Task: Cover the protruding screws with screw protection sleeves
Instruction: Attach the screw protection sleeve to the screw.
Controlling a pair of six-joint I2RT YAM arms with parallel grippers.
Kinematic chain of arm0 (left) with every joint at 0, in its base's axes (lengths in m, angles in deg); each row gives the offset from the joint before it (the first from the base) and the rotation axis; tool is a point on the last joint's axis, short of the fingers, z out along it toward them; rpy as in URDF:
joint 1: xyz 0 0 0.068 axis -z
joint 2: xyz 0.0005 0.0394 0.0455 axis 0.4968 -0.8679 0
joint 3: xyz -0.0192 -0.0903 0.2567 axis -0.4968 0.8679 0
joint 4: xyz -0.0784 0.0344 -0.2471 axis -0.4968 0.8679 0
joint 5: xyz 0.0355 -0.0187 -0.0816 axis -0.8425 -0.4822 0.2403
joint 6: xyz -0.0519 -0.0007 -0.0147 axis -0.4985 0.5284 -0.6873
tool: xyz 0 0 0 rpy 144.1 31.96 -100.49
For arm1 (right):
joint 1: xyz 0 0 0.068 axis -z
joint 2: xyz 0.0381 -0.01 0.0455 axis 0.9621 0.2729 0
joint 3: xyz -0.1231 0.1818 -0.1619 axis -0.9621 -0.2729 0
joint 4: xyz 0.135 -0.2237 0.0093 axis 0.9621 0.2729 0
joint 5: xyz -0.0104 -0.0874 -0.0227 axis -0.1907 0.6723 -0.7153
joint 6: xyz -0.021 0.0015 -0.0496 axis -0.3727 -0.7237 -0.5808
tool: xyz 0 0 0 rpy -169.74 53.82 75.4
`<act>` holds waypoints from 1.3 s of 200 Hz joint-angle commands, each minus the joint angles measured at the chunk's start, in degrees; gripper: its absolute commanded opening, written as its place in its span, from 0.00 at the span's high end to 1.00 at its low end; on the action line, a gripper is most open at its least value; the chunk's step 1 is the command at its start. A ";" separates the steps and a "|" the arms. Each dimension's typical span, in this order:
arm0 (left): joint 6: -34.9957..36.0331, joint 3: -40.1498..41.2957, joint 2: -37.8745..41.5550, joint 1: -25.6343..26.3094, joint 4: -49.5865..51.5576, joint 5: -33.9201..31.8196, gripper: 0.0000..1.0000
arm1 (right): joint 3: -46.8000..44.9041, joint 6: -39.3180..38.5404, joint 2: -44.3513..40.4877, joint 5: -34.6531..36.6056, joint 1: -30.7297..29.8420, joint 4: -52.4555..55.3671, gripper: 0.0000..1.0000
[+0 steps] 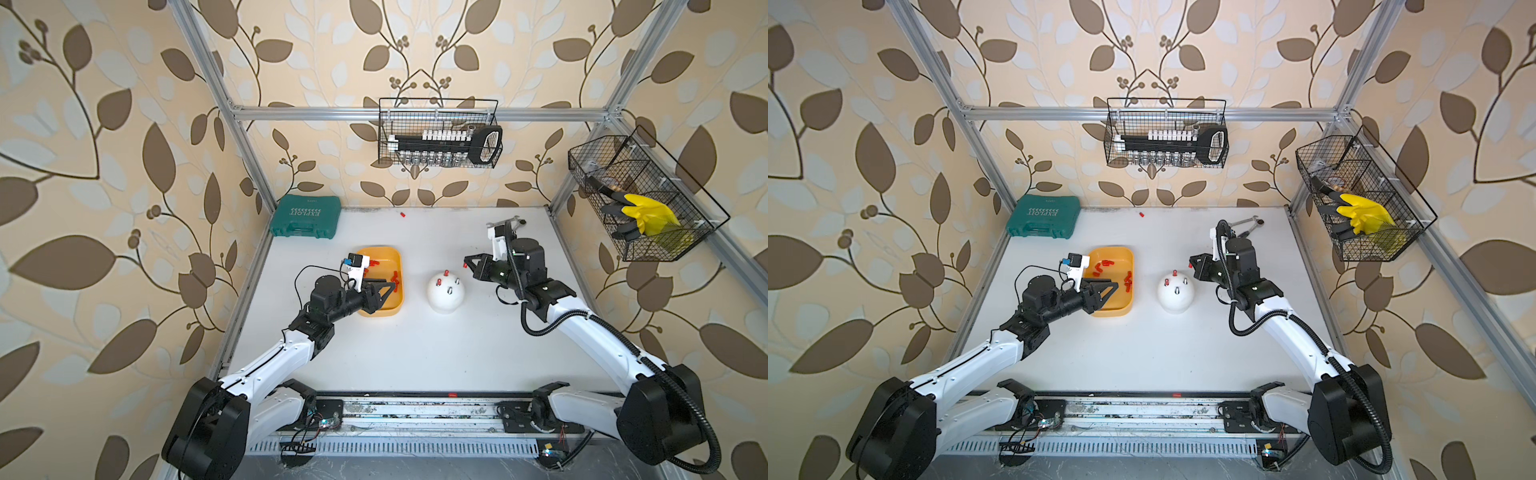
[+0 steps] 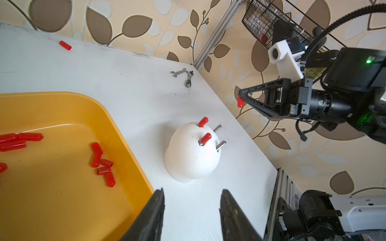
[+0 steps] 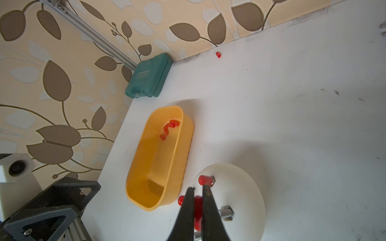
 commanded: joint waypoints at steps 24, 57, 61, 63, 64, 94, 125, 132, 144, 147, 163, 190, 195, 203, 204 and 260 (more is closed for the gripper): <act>0.33 -1.55 1.76 0.46 -0.73 2.15 0.54 | -3.04 0.69 0.92 -1.08 1.08 -8.69 0.90; 0.39 -1.53 1.23 0.43 -0.94 2.24 0.54 | -4.85 1.77 3.43 -3.57 1.00 -10.96 0.91; 0.39 -1.56 1.21 0.39 -0.94 2.32 0.54 | -5.22 1.82 3.43 -3.47 1.03 -11.27 0.91; 0.39 -1.53 1.16 0.42 -0.91 2.32 0.54 | -5.39 1.79 3.48 -3.42 1.08 -11.48 0.91; 0.39 -1.51 1.15 0.43 -0.95 2.32 0.54 | -5.48 1.82 3.50 -3.35 1.04 -11.58 0.91; 0.66 -1.79 0.90 0.43 -0.60 2.41 0.54 | -6.46 1.69 4.36 -3.50 0.36 -12.33 0.91; 0.99 -1.58 0.84 0.48 -0.37 2.33 0.54 | -7.64 0.58 4.17 -1.91 -0.04 -12.33 0.91; 0.97 -1.58 0.79 0.48 -0.44 2.41 0.54 | -7.82 0.39 4.45 -1.70 -0.06 -12.61 0.91; 1.11 -1.59 0.66 0.43 -0.41 2.50 0.54 | -7.67 0.35 5.32 -1.93 -0.12 -12.87 0.91; 1.11 -1.65 0.62 0.43 -0.46 2.50 0.54 | -7.55 0.35 5.58 -2.18 -0.14 -12.85 0.91; 1.10 -1.75 0.53 0.43 -0.43 2.52 0.54 | -7.58 0.42 6.07 -1.53 -0.47 -13.24 0.91; 1.05 -1.99 0.70 0.43 -0.15 2.60 0.54 | -7.42 -0.31 6.34 -0.85 -0.63 -12.48 0.92; 1.09 -2.12 0.79 0.43 -0.04 2.59 0.54 | -7.54 -0.28 6.43 -1.01 -0.65 -12.48 0.92; 1.13 -2.23 0.79 0.45 0.10 2.55 0.54 | -7.68 -0.11 6.27 -1.01 -0.65 -12.57 0.92; 1.16 -2.26 0.79 0.44 0.08 2.57 0.54 | -7.72 -0.06 6.17 -1.01 -0.61 -12.57 0.92; 1.01 -2.21 0.57 0.43 -0.16 2.68 0.54 | -8.55 -0.34 4.27 -1.20 -0.59 -11.69 0.94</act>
